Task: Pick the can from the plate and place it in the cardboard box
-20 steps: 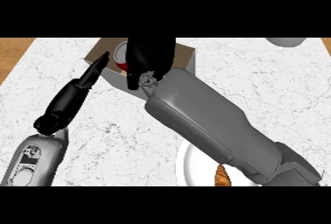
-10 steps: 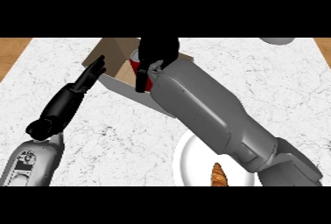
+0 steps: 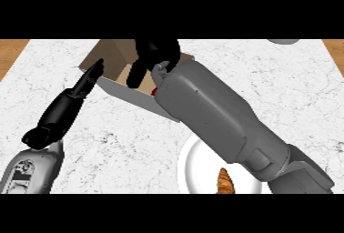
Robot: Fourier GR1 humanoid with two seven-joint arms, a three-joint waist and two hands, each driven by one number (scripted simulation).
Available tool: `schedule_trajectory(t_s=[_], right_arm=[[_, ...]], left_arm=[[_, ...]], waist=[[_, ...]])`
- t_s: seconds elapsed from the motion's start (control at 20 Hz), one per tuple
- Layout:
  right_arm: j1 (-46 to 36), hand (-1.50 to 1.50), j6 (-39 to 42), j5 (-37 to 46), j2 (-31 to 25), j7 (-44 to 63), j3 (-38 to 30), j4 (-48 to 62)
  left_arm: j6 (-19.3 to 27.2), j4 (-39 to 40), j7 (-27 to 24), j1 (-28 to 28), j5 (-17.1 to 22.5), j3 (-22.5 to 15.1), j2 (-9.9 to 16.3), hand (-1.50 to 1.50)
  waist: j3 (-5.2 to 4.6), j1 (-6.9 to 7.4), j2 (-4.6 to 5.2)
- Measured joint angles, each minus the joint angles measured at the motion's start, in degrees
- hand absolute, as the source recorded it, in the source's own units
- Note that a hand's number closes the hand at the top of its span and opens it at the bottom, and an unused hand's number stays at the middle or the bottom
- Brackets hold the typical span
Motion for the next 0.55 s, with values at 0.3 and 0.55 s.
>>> schedule_trajectory(t_s=[0.3, 0.55], right_arm=[[3.68, -1.5, -19.83, -5.07, 0.07, -5.9, -10.09, -5.58], [8.76, -1.5, -29.66, -9.28, 0.1, -11.95, -13.3, -6.85]], left_arm=[[0.08, -0.58, -0.29, 0.73, 0.04, 0.45, 0.28, 0.0], [0.12, -1.41, -0.49, 1.89, -0.14, 0.49, 0.18, 0.0]], waist=[[0.08, -0.15, 0.13], [0.04, -0.54, -0.01]])
